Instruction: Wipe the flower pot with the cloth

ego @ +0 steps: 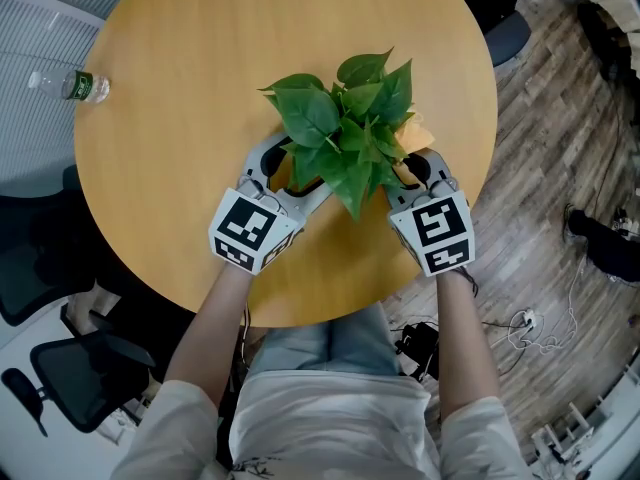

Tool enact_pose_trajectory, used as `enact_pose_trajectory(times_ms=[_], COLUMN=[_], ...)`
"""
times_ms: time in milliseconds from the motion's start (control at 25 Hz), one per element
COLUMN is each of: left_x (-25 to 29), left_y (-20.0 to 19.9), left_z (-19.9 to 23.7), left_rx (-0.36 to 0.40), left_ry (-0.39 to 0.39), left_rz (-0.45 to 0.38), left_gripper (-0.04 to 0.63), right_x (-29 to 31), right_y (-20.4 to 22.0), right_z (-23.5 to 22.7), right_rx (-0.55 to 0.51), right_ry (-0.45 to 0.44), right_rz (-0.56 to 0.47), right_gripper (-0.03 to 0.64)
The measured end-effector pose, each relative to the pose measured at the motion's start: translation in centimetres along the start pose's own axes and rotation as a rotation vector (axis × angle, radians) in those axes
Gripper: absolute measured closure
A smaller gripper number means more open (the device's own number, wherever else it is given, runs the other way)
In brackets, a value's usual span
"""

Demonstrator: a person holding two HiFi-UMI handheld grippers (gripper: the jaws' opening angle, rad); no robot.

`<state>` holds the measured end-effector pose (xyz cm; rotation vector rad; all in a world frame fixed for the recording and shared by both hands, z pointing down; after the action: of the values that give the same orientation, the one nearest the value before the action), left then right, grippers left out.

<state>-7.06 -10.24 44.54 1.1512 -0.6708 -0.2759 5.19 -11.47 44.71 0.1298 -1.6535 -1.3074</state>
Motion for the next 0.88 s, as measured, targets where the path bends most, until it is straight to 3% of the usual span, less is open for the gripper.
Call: enact_pose_trajectory(times_ms=[880], left_x=[0.5], left_y=[0.4], left_z=[-1.3], left_rx=[-0.066], left_ry=[-0.145], left_rz=[-0.034], left_gripper=[0.239], right_x=[-1.2], right_y=[1.6], right_z=[4.7], right_rx=[-0.015], right_ry=[-0.043], right_rz=[-0.006], right_gripper=[0.554])
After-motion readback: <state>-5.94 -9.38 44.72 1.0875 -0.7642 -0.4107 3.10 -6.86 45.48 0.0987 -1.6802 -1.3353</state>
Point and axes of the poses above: the fingertips, and each gripper's own axes: x forward along the fingers, z to its left, y out of its underside, the point moved 4 cm from there along -x, backward along the fingers, and after that the axes turned 6 degrees about y, right-handed, at the moved point
